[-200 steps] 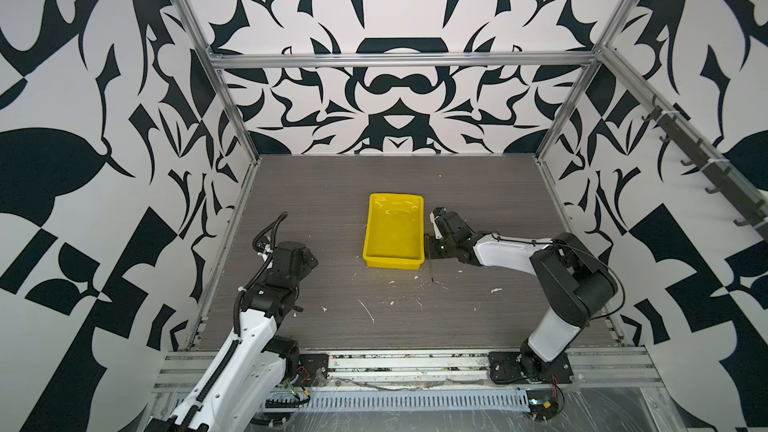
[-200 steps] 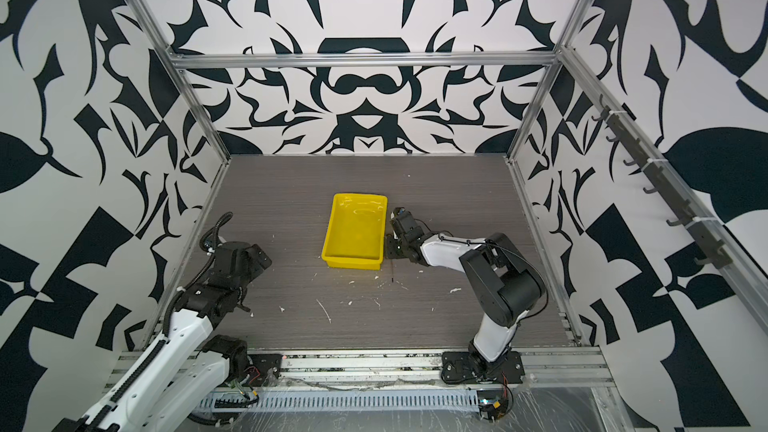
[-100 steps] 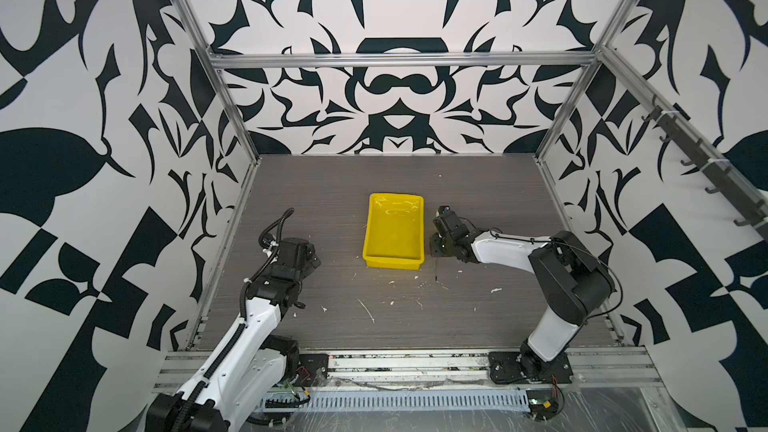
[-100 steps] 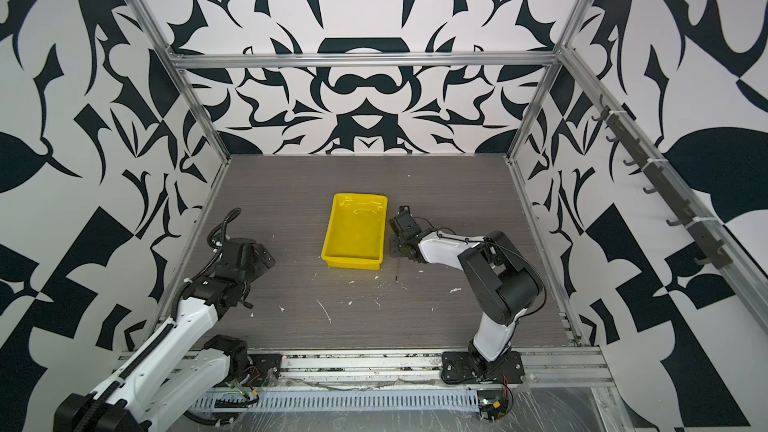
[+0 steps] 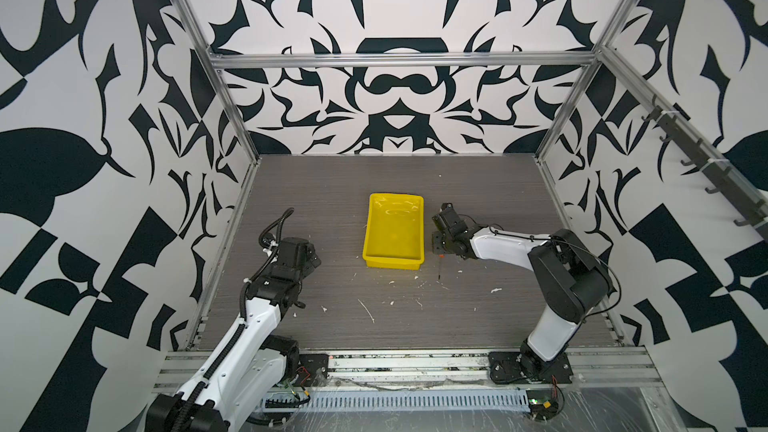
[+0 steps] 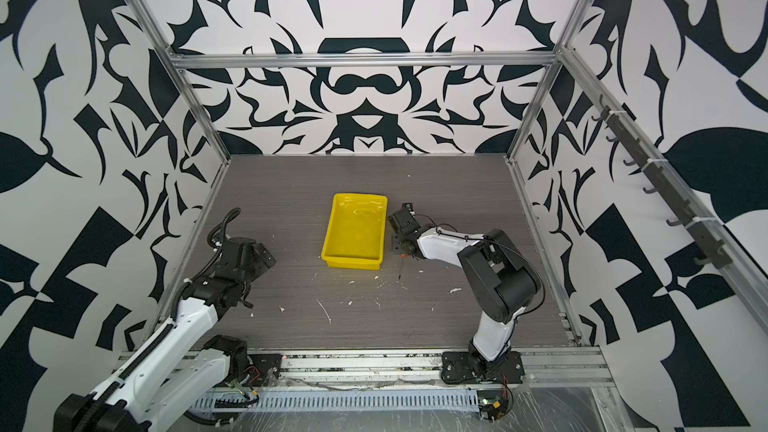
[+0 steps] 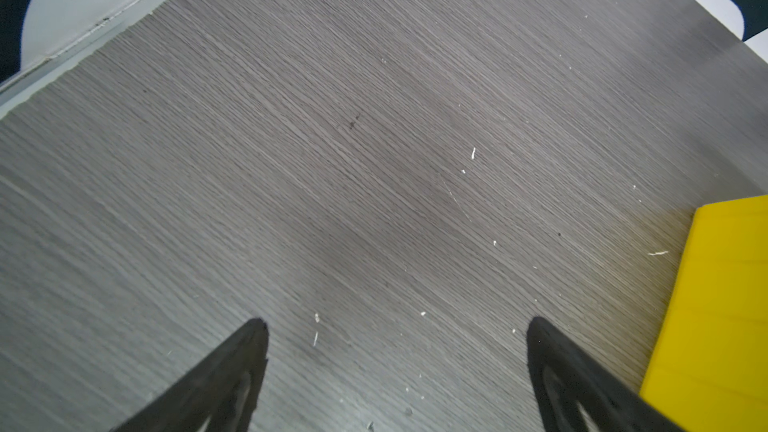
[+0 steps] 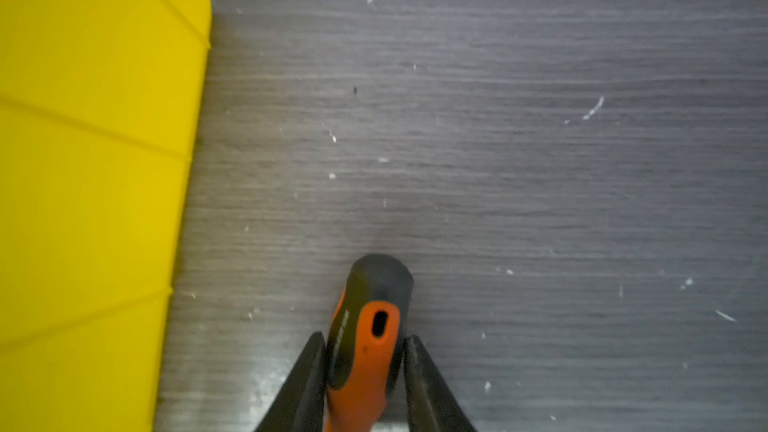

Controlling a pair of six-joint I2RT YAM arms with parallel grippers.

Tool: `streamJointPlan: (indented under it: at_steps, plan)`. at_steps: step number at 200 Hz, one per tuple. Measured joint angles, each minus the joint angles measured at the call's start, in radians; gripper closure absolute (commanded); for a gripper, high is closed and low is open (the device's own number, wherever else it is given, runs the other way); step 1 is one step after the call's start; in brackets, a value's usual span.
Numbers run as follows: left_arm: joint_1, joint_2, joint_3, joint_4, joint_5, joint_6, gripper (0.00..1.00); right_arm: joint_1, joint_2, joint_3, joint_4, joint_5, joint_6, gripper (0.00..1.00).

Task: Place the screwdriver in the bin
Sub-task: 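Lift the screwdriver with the right gripper and raise it above the table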

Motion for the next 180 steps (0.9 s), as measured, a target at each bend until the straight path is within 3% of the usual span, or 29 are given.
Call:
streamJointPlan:
  at_steps: [71,142,180]
  plan:
    - [0.000,0.052,0.012,0.005,0.023,0.016,0.00,-0.019,0.003,-0.014,0.019,-0.034,0.079,0.74]
    - [0.000,-0.021,0.012,0.002,0.033,-0.042,0.00,-0.021,-0.012,-0.046,0.042,-0.031,0.106,0.66]
    - [0.000,-0.023,0.012,0.180,0.080,-0.098,0.00,-0.020,-0.017,-0.060,0.050,0.004,0.131,0.62]
